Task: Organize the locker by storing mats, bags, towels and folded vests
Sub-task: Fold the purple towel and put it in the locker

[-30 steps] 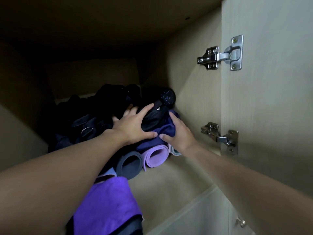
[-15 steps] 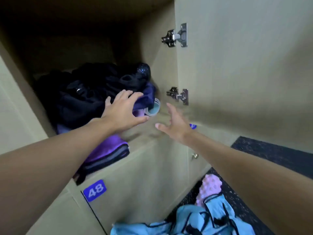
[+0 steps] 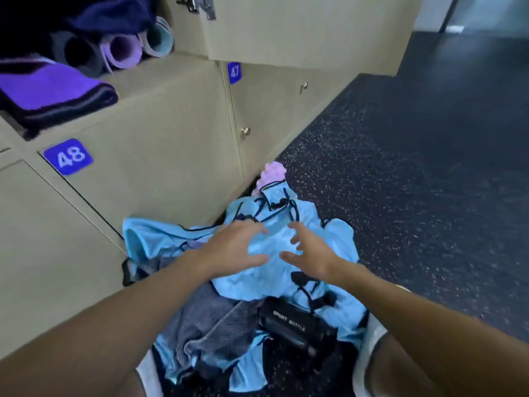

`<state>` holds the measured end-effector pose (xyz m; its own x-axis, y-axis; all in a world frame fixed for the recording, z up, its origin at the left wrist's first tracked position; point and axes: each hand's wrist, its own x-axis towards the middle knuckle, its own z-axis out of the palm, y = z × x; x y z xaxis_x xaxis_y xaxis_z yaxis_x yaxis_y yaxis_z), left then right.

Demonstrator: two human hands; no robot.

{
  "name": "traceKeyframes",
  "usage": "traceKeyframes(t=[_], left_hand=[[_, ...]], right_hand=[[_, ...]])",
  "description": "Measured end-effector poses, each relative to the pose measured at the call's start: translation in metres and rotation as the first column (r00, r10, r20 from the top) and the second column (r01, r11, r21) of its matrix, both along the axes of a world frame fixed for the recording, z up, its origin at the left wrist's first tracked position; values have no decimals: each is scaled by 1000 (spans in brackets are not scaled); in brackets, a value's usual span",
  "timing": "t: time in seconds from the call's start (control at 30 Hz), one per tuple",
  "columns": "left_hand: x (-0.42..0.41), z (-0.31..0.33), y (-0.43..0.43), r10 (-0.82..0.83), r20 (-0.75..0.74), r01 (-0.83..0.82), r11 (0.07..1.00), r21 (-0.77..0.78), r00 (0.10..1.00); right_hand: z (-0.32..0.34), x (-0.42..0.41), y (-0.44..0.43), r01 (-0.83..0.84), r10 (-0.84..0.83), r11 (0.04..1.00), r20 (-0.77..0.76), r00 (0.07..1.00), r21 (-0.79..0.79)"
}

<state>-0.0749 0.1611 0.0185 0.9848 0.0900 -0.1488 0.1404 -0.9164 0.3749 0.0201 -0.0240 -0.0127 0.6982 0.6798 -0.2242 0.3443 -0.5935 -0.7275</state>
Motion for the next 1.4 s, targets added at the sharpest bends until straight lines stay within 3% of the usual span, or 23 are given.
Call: traceKeyframes(t=[0.17,0.33,0.57,0.67,0.77,0.93,1.03,1.2,1.4], left_hand=[[-38,-84,-56,-197,-193,200,980,-6,961],[-59,-140,-88,-269,-264,303,948,95,926],[-61,-179,-115,-175,-252,266,881,392,952],[-57,-189,-117,-174,-216,255,860,442,961],[-49,-189,-113,-216,-201,287,837,465,955],[-45,-168,-103,-187,-72,200,944,263,980],[-42,-134,-105,-19,57,18,1000,14,998],[-27,-62,-108,282,145,-211,904,-373,948],[-17,36,-78,391,290,-219,847,-484,873]], right_hand=[[-75,-49,-71,-1,-19,990,-139,990,-141],[-124,-80,-109,-11,-10,967,-80,997,-253],[-152,-92,-110,18,-20,951,-2,1000,-307],[-163,-92,-110,63,-90,958,-83,992,-278],[-162,-92,-111,77,-92,966,-52,994,-247],[-118,-74,-108,35,-27,993,70,997,-116],[-69,-55,-101,6,-5,1000,145,989,-3],[18,-32,-85,70,-110,973,175,978,221],[114,-23,-51,104,-165,893,103,981,439]])
